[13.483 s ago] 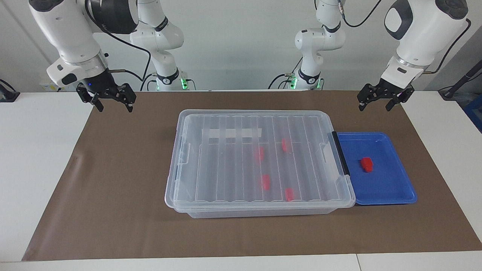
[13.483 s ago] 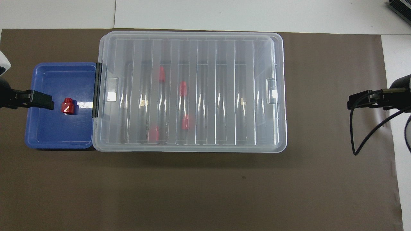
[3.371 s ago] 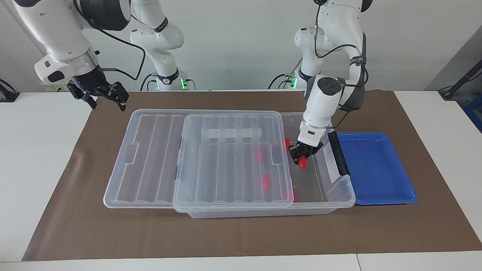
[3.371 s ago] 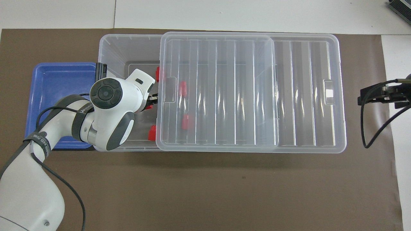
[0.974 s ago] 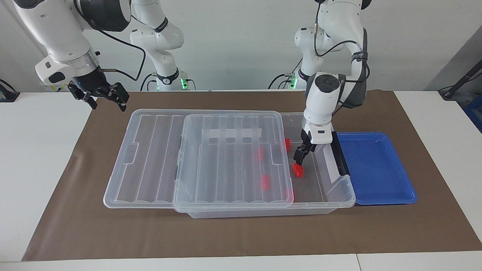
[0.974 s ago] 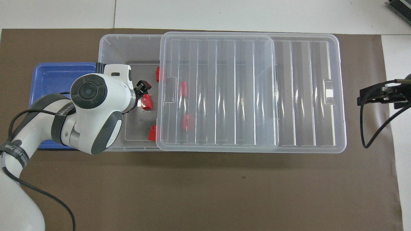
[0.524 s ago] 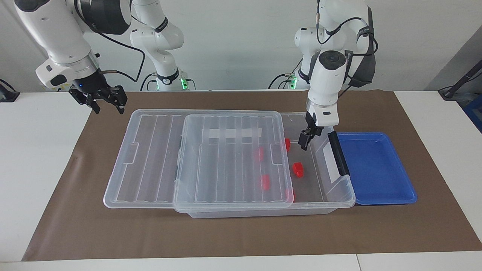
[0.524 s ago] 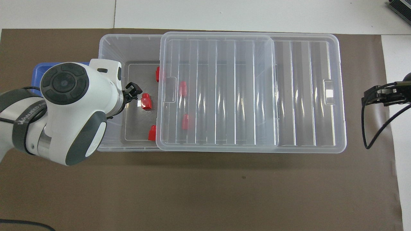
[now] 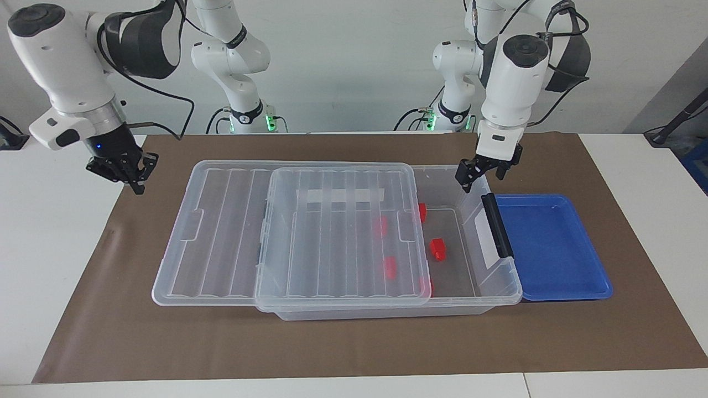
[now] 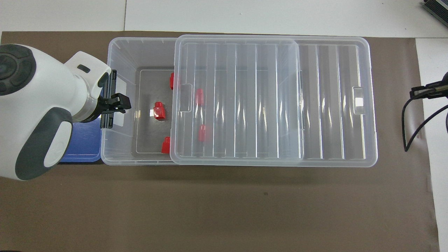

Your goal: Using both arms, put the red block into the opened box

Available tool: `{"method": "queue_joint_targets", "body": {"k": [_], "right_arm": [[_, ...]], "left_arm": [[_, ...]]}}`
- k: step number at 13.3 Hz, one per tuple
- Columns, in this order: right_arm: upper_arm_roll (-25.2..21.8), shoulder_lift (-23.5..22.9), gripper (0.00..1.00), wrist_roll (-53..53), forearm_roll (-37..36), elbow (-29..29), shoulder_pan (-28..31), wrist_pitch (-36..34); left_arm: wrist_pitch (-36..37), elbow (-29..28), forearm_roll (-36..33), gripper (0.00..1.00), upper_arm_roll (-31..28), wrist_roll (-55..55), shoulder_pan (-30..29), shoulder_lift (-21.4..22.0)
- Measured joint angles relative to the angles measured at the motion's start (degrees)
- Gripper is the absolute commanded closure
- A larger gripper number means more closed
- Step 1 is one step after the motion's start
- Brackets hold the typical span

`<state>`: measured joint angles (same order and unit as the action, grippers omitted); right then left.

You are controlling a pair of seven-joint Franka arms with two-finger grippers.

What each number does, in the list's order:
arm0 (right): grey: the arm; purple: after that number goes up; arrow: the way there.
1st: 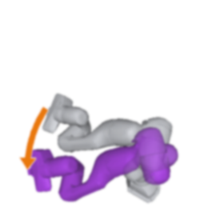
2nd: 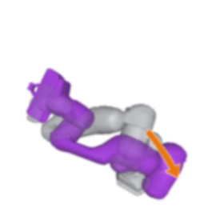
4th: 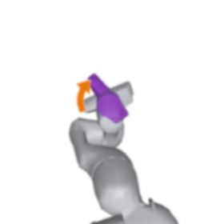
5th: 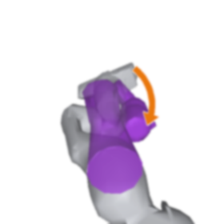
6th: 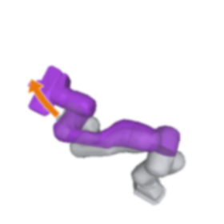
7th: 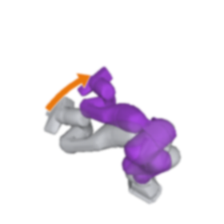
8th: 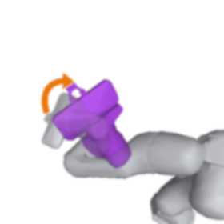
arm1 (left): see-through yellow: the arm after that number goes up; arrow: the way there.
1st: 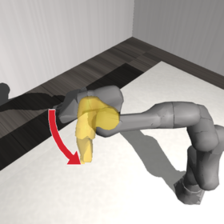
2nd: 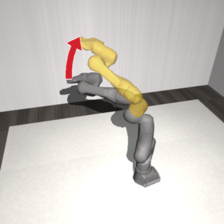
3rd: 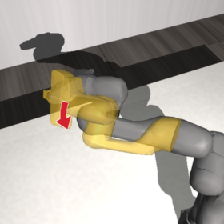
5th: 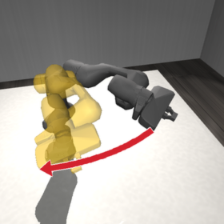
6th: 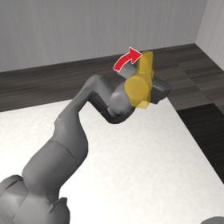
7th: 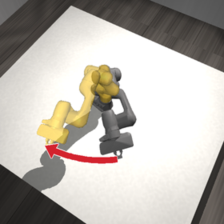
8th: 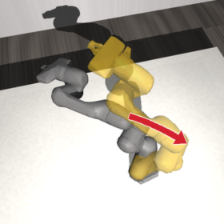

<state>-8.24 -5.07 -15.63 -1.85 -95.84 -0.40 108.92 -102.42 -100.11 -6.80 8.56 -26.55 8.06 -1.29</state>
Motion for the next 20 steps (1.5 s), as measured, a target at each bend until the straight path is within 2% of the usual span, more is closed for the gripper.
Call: {"method": "queue_joint_targets", "body": {"k": [2,4,8,12,20], "right_arm": [[0.0,-3.1,1.00,-1.9,0.0,-1.3,0.8,5.3],[0.1,-6.1,1.00,-2.1,0.0,-1.5,0.8,9.0],[0.6,-8.9,1.00,-2.1,1.2,-1.5,0.4,11.6],[1.5,-9.3,1.00,-2.1,4.2,-1.5,-1.0,11.7],[2.6,-9.3,1.00,-1.6,4.4,-1.5,-5.4,11.7]], "left_arm": [[4.3,3.4,0.1,0.00,-0.2,10.2,-2.9,0.1],[5.5,4.5,0.2,0.00,-0.3,15.8,-5.2,0.2],[5.8,4.5,0.2,0.00,-0.4,27.7,-9.0,0.2],[4.9,4.5,0.5,0.00,-0.5,29.6,-9.9,0.2],[3.9,4.5,0.5,0.00,-0.5,29.6,-10.2,0.2]]}}
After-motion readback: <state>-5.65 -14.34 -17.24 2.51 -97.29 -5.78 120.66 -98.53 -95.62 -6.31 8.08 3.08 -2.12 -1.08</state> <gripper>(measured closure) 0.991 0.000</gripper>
